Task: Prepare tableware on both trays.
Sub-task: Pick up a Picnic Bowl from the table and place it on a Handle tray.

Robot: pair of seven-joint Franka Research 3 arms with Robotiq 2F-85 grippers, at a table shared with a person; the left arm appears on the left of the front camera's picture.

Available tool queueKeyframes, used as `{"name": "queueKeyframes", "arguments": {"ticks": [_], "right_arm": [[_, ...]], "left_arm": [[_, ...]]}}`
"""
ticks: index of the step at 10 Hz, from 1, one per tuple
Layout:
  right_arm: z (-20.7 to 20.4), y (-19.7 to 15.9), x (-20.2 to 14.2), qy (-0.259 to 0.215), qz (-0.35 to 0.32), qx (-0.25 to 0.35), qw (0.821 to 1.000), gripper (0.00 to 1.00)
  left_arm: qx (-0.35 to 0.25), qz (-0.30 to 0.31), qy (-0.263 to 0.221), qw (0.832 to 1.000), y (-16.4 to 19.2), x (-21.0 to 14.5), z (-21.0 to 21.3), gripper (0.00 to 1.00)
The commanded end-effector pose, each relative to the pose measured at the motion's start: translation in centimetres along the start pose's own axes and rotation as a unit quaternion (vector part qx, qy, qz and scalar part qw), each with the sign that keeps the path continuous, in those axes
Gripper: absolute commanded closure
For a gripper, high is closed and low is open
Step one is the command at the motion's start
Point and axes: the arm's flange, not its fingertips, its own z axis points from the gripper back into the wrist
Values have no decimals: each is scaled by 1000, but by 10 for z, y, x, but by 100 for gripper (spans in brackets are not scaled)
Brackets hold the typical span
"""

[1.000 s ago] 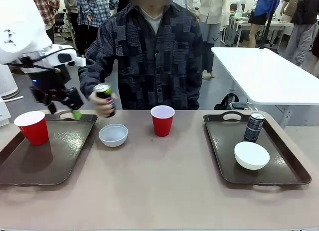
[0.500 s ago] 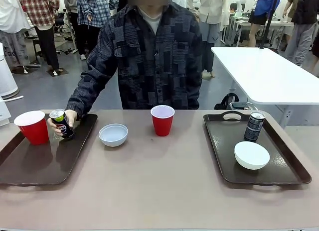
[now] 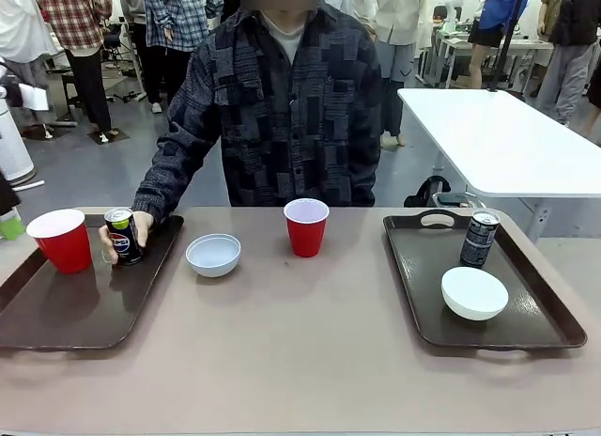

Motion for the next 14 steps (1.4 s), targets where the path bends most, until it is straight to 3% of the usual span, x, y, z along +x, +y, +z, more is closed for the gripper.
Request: {"name": "queueKeyframes", "arguments": {"ticks": [1, 3, 7, 10, 14], "right_arm": [[0, 2, 0, -2, -4, 2, 1000, 0], [0, 2, 0, -2, -4, 2, 1000, 0], [0, 2, 0, -2, -4, 2, 1000, 0], [0, 2, 0, -2, -4, 2, 1000, 0], [0, 2, 0, -2, -4, 2, 1000, 0]], "left_arm": [[-12, 61, -9, 998, 2, 57, -7, 0], [-41, 78, 2, 996, -9, 116, -28, 0], [25, 133, -2, 991, -40, 217, -78, 0], [26, 149, -15, 988, -61, 242, -110, 0], [16, 134, -6, 991, -55, 237, -109, 0]]}}
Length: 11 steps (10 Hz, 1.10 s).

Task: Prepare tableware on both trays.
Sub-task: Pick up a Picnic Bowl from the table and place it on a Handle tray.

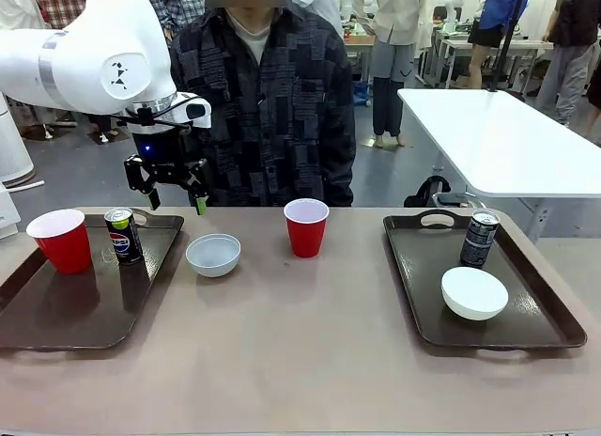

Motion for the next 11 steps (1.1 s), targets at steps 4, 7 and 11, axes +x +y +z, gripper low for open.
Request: {"name": "queueKeyframes", "arguments": {"ticks": [4, 7, 11], "right_arm": [[1, 2, 0, -3, -5, 2, 1000, 0], [1, 2, 0, -3, -5, 2, 1000, 0], [1, 2, 0, -3, -5, 2, 1000, 0]], "left_arm": [[-52, 21, -46, 997, 16, 0, -20, 0], [-61, 26, -21, 998, 13, 10, -70, 0], [-21, 36, -5, 999, 7, 22, -110, 0]]}}
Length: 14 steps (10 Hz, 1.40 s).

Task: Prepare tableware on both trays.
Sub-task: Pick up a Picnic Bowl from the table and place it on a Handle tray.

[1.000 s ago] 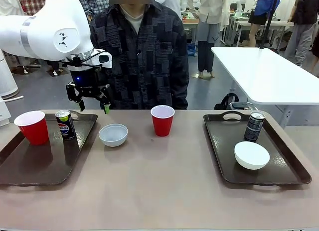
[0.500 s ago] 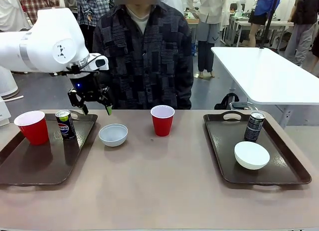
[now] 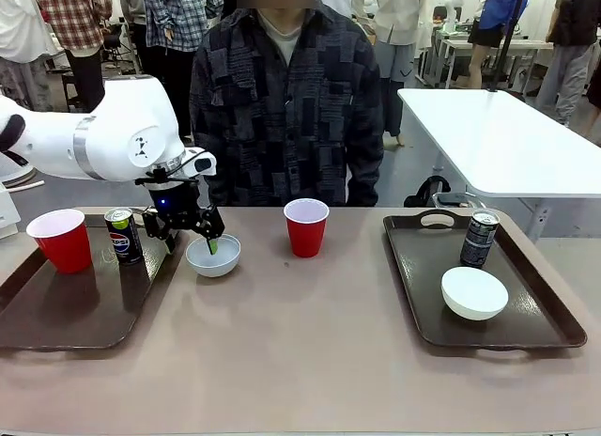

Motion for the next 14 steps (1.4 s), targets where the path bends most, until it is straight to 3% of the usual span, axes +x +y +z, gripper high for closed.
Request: {"name": "queueKeyframes", "arguments": {"ticks": [1, 2, 3, 5, 7, 8, 9, 13, 14], "right_arm": [[1, 2, 0, -3, -5, 2, 1000, 0], [1, 2, 0, -3, -5, 2, 1000, 0], [1, 2, 0, -3, -5, 2, 1000, 0], [1, 2, 0, -3, -5, 2, 1000, 0], [1, 2, 0, -3, -5, 2, 1000, 0], [1, 2, 0, -3, -5, 2, 1000, 0], [1, 2, 0, -3, -5, 2, 1000, 0], [1, 2, 0, -3, -5, 2, 1000, 0], [1, 2, 0, -3, -5, 2, 1000, 0]], "left_arm": [[29, 21, -20, 999, -5, 14, -6, 0], [36, 22, -24, 999, -6, 16, -11, 20], [36, 21, -33, 999, -6, 17, -13, 57], [42, 29, -43, 998, -5, 18, -16, 100], [47, 33, -44, 997, -5, 19, -15, 100], [49, 36, -42, 997, -5, 19, -15, 93], [50, 40, -40, 997, -5, 19, -15, 100], [50, 45, -24, 997, -5, 18, -5, 100], [36, 37, -1, 999, -7, 13, 11, 100]]}}
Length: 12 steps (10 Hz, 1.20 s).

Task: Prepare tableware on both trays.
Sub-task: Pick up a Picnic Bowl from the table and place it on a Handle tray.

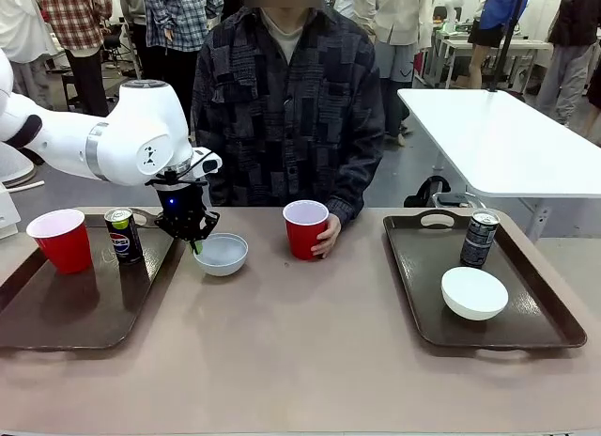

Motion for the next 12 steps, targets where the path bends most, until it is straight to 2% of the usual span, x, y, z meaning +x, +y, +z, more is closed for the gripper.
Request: {"name": "queueKeyframes", "arguments": {"ticks": [1, 3, 5, 6, 8, 12], "right_arm": [[1, 2, 0, -3, -5, 2, 1000, 0], [1, 2, 0, -3, -5, 2, 1000, 0], [1, 2, 0, -3, -5, 2, 1000, 0], [1, 2, 0, -3, -5, 2, 1000, 0], [1, 2, 0, -3, -5, 2, 1000, 0], [1, 2, 0, -3, -5, 2, 1000, 0]], "left_arm": [[-6, -12, 28, 1000, 3, -18, 52, 100], [-66, -31, 16, 997, 28, -52, 121, 100], [-103, -31, 4, 994, 58, -91, 156, 100], [-116, -25, 6, 993, 76, -104, 162, 100], [-106, -35, 27, 993, 106, -129, 149, 100], [-28, -17, -29, 999, 160, -139, 116, 100]]}}
